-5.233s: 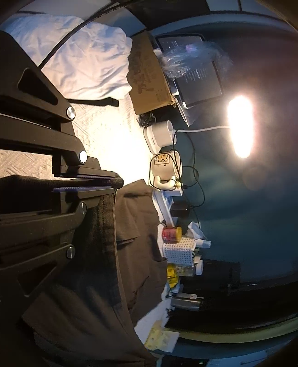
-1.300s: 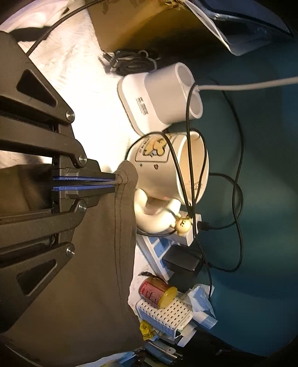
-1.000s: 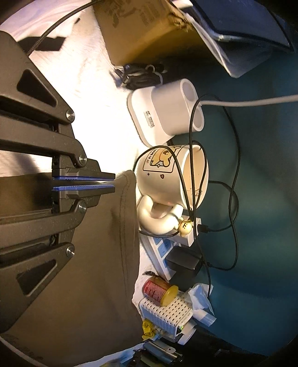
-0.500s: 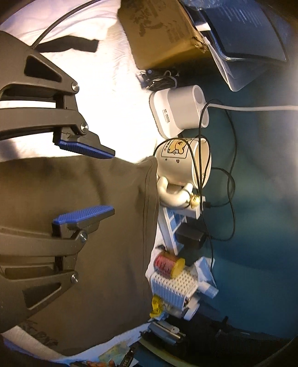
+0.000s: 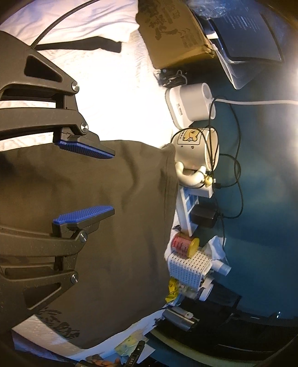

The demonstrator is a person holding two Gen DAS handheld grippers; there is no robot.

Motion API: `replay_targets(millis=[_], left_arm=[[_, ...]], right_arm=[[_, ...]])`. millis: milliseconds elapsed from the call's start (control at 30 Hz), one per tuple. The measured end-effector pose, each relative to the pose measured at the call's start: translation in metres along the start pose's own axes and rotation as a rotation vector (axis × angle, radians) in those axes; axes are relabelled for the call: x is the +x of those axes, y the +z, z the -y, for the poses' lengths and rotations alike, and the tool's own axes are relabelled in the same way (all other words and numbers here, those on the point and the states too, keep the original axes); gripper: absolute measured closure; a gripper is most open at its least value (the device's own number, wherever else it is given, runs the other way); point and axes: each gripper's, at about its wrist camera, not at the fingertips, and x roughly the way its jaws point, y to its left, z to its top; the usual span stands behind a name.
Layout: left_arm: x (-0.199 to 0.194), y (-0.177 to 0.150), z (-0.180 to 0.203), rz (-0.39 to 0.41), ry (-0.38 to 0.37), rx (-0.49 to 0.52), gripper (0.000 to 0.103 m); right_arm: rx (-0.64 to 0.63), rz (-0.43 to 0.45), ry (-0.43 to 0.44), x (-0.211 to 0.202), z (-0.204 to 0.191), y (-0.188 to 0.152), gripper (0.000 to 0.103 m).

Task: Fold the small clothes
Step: 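Move both open grippers back to the folded edge of the shirt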

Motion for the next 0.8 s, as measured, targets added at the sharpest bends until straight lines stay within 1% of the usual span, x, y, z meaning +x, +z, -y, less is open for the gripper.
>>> replay_targets(millis=[100,267,367,467,567,667,733,800], left_arm=[[-0.004,-0.011,0.003,-0.02,-0.001,0.004,0.061],[-0.015,-0.036,0.009,-0.05,-0.011,0.049,0.061],[-0.017,-0.05,0.007,-0.077,-0.007,0.04,0.061],[-0.018,-0.065,0.002,-0.103,-0.007,0.012,0.061],[-0.021,-0.077,0.001,-0.12,-0.013,0.009,0.061],[-0.025,-0.085,0.002,-0.118,-0.015,0.016,0.061],[-0.028,-0.087,0.0,-0.109,-0.018,0.001,0.061],[-0.03,-0.091,-0.004,-0.098,-0.024,-0.036,0.061]], right_arm=[[0.008,-0.008,0.002,-0.007,0.005,-0.009,0.053],[0.029,-0.019,0.0,-0.02,0.019,-0.033,0.053],[0.05,-0.055,0.03,-0.022,0.031,-0.054,0.053],[0.061,-0.079,0.038,-0.025,0.04,-0.076,0.053],[0.122,-0.08,0.086,-0.033,0.049,-0.092,0.053],[0.162,-0.068,0.119,-0.042,0.05,-0.102,0.053],[0.184,-0.073,0.144,-0.044,0.048,-0.108,0.053],[0.205,-0.083,0.18,-0.042,0.043,-0.114,0.053]])
